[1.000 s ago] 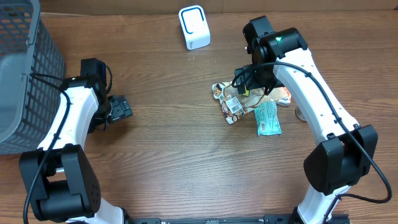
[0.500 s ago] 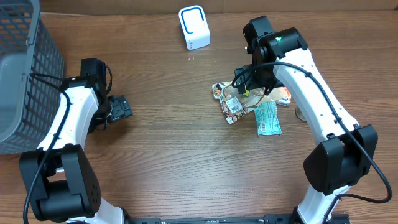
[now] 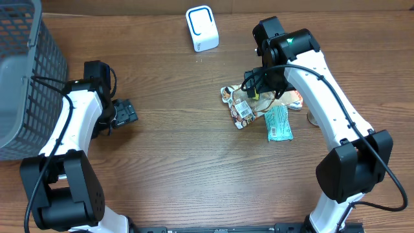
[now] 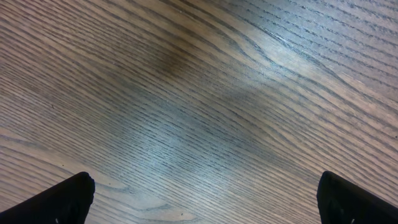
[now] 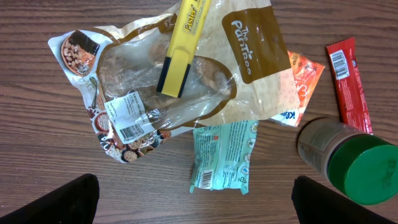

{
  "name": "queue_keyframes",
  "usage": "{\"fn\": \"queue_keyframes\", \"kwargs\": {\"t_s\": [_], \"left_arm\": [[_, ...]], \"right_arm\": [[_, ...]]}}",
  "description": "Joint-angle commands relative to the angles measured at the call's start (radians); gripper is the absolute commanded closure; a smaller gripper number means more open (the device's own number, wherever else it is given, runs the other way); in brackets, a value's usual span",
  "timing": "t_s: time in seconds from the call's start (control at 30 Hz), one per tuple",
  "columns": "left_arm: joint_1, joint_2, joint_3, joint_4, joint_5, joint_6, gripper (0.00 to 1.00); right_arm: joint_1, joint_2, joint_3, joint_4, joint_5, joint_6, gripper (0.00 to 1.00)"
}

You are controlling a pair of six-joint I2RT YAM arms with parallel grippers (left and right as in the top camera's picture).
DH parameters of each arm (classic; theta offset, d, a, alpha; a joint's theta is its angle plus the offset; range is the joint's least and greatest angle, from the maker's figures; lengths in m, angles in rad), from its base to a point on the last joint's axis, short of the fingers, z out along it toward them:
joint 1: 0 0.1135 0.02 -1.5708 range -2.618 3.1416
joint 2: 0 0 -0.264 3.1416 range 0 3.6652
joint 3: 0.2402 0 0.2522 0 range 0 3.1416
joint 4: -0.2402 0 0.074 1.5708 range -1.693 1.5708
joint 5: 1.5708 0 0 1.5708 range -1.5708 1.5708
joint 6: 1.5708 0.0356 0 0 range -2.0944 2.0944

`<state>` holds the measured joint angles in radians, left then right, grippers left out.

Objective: Scan the item barcode

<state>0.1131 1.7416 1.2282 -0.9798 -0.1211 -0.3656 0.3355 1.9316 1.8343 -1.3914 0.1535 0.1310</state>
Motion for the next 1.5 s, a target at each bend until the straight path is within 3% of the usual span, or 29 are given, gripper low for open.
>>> {"fn": "queue_keyframes", "kwargs": {"t_s": [0.0,0.37,0.9,1.47], "left_arm": [[-0.002,0.003,-0.003,-0.002,-0.010,0.011,0.00],[-0.003,-0.035,-0.003,-0.003,-0.010,0.011,0.00],[-0.024,-0.698,-0.003,-0.003,-0.010,0.011,0.00],[-0.024,-0.968,-0.005,-0.018,-0.010,0.011,0.00]], "right_arm": [[-0.001,-0.007,-0.005,0.002,-0.001,0.003,0.00],[-0.001,-0.007,-0.005,0.002,-0.001,0.003,0.00],[-0.001,-0.007,-0.005,0.002,-0.001,0.003,0.00],[-0.001,-0.007,-0.005,0.002,-0.001,0.003,0.00]]}}
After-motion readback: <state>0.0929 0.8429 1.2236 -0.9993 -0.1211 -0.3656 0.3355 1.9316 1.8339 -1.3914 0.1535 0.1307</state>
